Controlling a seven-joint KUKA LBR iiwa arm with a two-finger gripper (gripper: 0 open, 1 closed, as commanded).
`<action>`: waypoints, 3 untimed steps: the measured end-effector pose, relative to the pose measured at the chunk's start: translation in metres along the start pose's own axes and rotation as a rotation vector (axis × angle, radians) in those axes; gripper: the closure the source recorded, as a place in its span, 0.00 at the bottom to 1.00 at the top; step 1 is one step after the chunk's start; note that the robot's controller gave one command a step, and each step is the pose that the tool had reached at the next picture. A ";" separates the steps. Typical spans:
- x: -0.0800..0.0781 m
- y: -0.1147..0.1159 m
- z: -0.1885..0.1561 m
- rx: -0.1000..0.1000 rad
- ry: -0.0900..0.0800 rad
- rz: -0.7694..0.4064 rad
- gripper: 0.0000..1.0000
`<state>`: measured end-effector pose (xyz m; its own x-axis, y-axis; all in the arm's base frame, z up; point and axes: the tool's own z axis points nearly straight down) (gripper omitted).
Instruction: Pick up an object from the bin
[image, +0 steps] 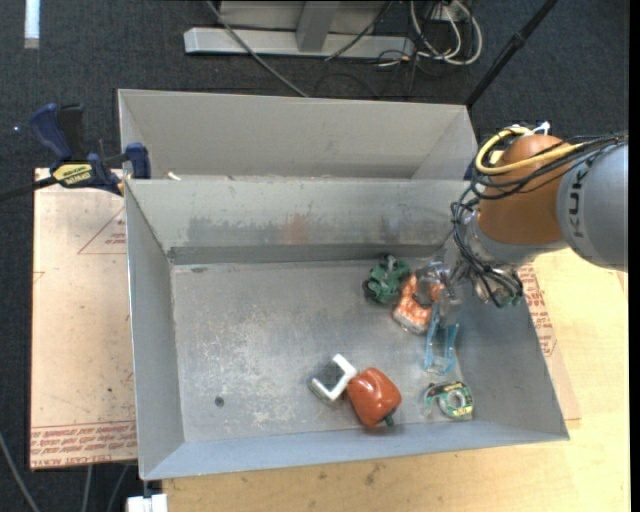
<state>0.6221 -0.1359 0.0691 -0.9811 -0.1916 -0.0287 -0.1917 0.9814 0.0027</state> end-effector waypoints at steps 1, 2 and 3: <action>0.000 0.000 0.000 0.000 0.000 0.000 1.00; 0.000 0.000 -0.001 0.000 0.002 -0.001 1.00; 0.001 0.001 -0.009 0.000 0.014 -0.004 1.00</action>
Offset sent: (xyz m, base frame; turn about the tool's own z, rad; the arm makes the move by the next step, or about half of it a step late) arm -0.0001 0.0002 0.0127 0.0000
